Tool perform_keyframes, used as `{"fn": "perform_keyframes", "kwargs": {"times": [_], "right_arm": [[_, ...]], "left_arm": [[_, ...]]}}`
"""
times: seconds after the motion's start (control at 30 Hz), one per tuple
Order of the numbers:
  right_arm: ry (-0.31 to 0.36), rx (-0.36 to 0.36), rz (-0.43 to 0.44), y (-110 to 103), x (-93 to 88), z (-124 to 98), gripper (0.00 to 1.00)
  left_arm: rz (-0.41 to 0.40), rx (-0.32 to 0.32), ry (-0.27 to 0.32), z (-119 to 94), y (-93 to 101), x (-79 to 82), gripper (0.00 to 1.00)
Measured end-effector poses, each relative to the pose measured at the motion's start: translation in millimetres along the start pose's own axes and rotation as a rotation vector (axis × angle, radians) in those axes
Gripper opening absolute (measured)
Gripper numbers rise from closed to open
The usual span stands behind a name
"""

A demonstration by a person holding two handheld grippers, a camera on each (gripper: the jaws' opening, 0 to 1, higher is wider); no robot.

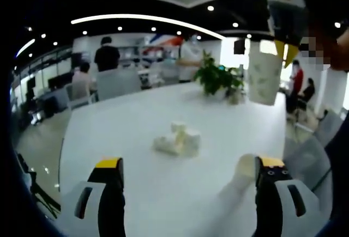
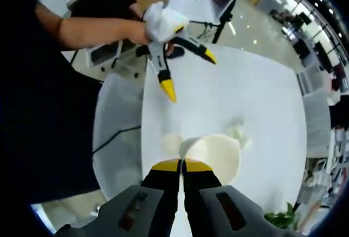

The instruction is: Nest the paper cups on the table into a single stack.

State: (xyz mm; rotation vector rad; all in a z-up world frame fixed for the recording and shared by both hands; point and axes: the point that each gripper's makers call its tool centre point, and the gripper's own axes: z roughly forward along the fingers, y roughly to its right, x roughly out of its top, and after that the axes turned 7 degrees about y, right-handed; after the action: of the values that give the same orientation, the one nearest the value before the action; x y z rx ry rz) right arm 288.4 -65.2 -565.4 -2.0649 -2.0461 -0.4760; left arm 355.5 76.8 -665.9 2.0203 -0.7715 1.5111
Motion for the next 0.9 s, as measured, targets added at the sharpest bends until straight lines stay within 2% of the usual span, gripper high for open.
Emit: {"fn": "perform_keyframes", "kwargs": {"times": [0.1, 0.3, 0.53, 0.9], "right_arm": [[-0.002, 0.006, 0.003, -3.0, -2.0, 3.7, 0.0], [-0.002, 0.011, 0.018, -6.1, -6.4, 14.2, 0.0], [-0.006, 0.023, 0.031, -11.6, -11.4, 24.7, 0.0], [-0.012, 0.037, 0.037, -17.5, -14.7, 38.5, 0.0]], "left_arm": [[0.007, 0.004, -0.015, 0.4, -0.4, -4.3, 0.98], [0.018, 0.014, -0.009, 0.8, 0.2, -5.6, 0.98], [0.017, 0.001, -0.023, 1.8, 3.4, -10.7, 0.98], [0.012, 0.005, -0.023, 1.5, 1.9, -11.6, 0.98]]}}
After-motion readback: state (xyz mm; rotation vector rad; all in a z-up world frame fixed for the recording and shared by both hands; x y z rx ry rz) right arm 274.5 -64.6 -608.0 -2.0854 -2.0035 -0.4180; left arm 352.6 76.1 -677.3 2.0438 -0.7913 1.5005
